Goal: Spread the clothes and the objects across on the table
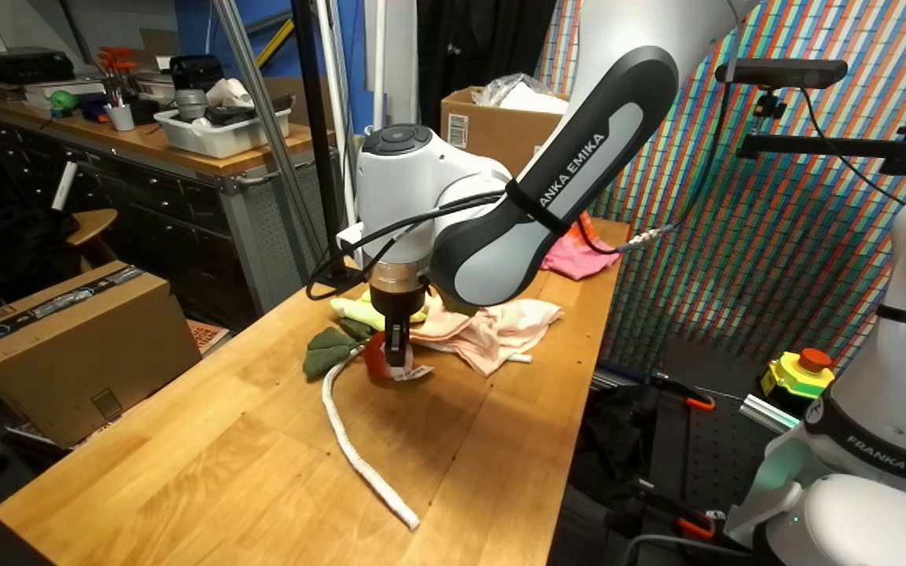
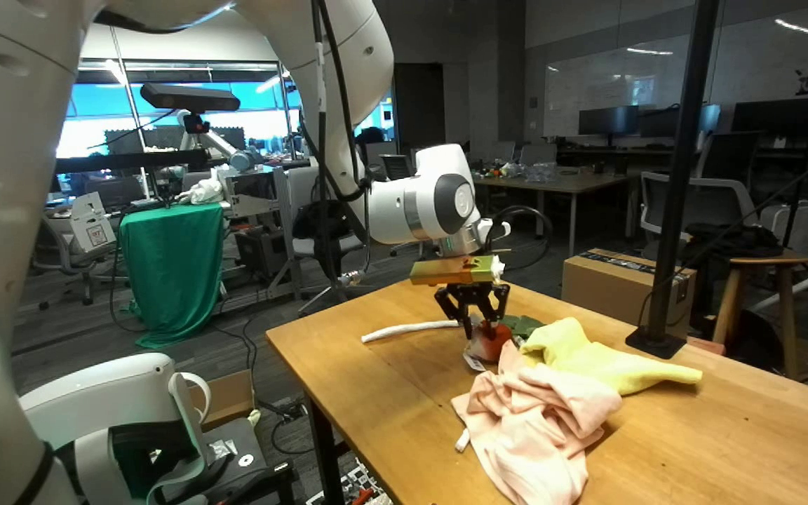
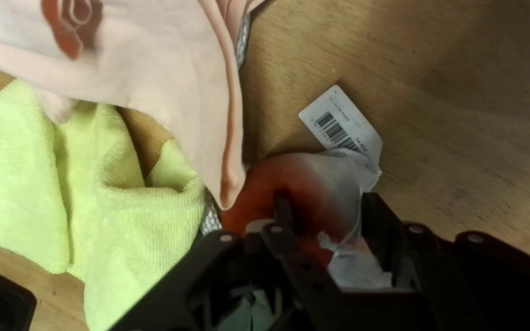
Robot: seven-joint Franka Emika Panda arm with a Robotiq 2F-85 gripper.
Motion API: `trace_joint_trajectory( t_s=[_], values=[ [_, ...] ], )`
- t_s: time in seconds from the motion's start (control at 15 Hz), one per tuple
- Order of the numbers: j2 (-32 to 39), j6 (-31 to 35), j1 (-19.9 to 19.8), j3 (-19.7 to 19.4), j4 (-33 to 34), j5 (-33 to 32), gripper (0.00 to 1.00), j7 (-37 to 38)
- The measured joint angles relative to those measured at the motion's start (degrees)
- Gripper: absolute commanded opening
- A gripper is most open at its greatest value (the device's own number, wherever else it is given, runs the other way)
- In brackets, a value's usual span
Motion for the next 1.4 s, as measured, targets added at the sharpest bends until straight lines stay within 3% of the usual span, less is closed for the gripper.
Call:
trace_joint_trajectory(
  t_s=[0.2,0.8,1.4],
  values=[
    [0.00,0.19,0.28,-0.32,0.01,-0.75,0.01,0.81],
    [-0.65,1.39,1.34,-1.73,0.20,-3.65,0.02,5.00],
    [-8.02,3.76,3.59,-6.92,0.23,-17.91,0.02,19.49]
  ],
)
